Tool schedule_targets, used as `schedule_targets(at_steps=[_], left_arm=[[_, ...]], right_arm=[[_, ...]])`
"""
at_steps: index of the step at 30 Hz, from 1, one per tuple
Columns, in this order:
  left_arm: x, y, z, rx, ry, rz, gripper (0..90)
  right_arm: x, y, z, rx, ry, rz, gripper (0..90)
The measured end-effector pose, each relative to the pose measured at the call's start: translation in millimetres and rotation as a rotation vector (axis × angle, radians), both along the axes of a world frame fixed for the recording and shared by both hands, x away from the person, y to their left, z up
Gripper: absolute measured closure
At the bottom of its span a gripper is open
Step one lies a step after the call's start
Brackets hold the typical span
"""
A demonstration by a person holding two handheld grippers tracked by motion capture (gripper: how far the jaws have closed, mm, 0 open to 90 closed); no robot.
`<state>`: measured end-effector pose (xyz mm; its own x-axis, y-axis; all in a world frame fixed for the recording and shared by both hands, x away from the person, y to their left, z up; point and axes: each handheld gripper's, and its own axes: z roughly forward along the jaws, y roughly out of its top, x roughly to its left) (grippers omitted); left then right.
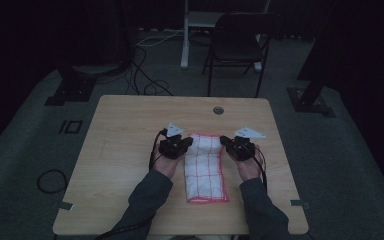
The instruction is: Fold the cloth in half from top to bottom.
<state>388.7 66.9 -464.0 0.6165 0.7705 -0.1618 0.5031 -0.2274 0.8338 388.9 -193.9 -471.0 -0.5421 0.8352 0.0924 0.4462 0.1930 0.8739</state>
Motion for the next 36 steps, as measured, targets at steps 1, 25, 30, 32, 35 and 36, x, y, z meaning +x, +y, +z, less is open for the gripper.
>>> schedule_targets(at_steps=[1, 25, 30, 32, 35, 36], left_arm=[[-2.0, 0.3, 0.2, -0.004, 0.002, -0.003, 86.8], [-59.3, 14.4, -19.6, -0.031, 0.025, -0.063, 86.6], [-69.4, 16.2, -26.8, -0.026, 0.041, -0.074, 86.5], [-72.6, 16.5, -29.5, -0.024, 0.049, -0.078, 86.4], [-78.8, 15.7, -34.2, -0.026, 0.062, -0.087, 86.3], [-81.5, 14.9, -36.4, -0.030, 0.068, -0.088, 86.3]], right_arm=[[-1.9, -0.4, 0.6, 0.000, -0.002, 0.002, 86.6], [-51.6, -2.4, -13.6, 0.028, 0.038, 0.081, 86.4], [-59.0, -1.9, -20.5, 0.019, 0.053, 0.091, 86.4], [-61.3, -2.3, -23.8, 0.017, 0.059, 0.097, 86.4], [-65.0, -3.3, -28.4, 0.015, 0.071, 0.098, 86.3], [-66.4, -3.8, -30.0, 0.012, 0.073, 0.099, 86.3]])
